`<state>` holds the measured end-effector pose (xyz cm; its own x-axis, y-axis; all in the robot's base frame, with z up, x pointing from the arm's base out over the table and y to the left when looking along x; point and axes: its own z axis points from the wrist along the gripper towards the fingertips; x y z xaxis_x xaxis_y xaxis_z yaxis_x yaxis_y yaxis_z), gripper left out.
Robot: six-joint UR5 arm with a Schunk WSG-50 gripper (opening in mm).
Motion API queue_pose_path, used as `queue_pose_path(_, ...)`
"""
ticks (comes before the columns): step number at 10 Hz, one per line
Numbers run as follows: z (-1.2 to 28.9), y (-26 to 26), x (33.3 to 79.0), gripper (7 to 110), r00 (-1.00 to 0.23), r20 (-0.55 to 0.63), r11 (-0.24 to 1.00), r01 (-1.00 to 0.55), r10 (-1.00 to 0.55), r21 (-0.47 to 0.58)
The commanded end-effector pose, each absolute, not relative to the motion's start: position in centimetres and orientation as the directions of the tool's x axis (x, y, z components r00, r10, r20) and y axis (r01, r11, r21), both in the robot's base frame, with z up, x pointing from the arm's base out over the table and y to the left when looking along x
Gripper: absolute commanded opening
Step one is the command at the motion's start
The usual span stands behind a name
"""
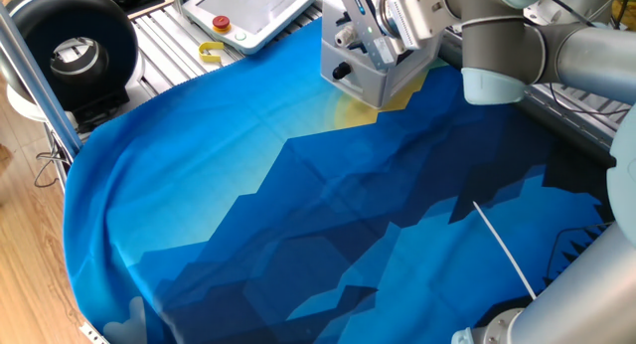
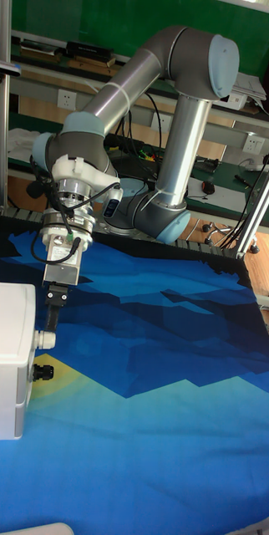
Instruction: Grasp the handle and open the drawer
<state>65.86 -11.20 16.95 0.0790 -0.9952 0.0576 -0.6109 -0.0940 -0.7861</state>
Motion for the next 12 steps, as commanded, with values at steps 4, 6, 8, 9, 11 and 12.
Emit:
queue_pose_path(4, 17.4, -11.6, 66.2, 22, 0.05, 0.052, -0.071, -0.603, -0.997, -0.795)
queue_pose_path(6, 17.1, -11.3, 65.9, 22, 0.046, 0.029, -0.052, -0.621, -0.998, -0.782)
queue_pose_path(8, 17.0, -12.0, 65.8, 44, 0.017, 0.035, -0.038, -0.629, -0.999, -0.777)
queue_pose_path(9, 17.0, -12.4, 65.8, 44, -0.004, 0.036, -0.026, -0.629, -0.999, -0.777)
queue_pose_path(11, 17.2, -13.6, 65.9, 44, -0.049, 0.053, -0.011, -0.62, -0.997, -0.784)
queue_pose_path(12, 17.3, -13.7, 66.0, 44, -0.062, 0.047, 0.002, -0.618, -0.997, -0.786)
